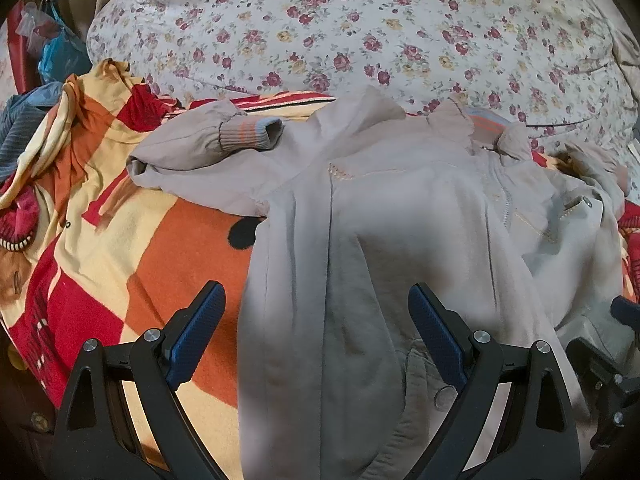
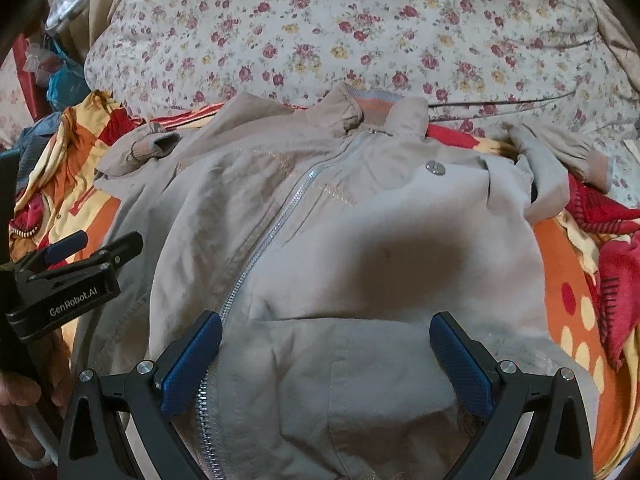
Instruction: Fold large clothes
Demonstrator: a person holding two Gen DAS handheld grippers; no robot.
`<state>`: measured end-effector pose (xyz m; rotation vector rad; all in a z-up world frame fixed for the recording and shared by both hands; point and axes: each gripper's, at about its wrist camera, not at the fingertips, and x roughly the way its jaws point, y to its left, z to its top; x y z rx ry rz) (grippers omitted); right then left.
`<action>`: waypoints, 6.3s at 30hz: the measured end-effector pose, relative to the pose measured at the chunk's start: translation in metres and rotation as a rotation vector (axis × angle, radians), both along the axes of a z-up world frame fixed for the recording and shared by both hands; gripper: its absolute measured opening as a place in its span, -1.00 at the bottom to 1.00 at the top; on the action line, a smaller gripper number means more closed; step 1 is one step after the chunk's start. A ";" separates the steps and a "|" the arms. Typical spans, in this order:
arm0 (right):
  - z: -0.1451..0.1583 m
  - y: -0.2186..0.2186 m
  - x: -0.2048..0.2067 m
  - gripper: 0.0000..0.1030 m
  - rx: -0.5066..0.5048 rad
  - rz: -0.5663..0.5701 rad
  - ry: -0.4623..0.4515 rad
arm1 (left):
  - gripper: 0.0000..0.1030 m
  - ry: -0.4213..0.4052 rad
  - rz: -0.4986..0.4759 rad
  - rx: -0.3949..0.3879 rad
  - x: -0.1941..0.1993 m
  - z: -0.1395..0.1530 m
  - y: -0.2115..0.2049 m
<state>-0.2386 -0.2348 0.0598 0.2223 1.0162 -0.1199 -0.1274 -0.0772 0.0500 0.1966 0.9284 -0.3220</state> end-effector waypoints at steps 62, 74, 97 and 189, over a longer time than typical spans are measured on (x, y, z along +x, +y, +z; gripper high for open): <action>0.023 -0.039 -0.014 0.99 0.184 -0.059 -0.153 | -0.92 -0.003 0.014 -0.223 0.147 0.069 0.016; 0.040 -0.042 -0.030 1.00 0.168 -0.038 -0.189 | -0.91 0.034 -0.028 -0.251 0.116 0.091 -0.019; 0.022 0.091 0.169 1.00 0.092 0.301 -0.124 | 0.28 0.180 0.283 -0.316 0.173 -0.004 0.089; -0.006 -0.132 0.003 0.81 0.425 -0.158 -0.157 | 0.39 0.131 0.062 -0.250 0.053 0.018 0.045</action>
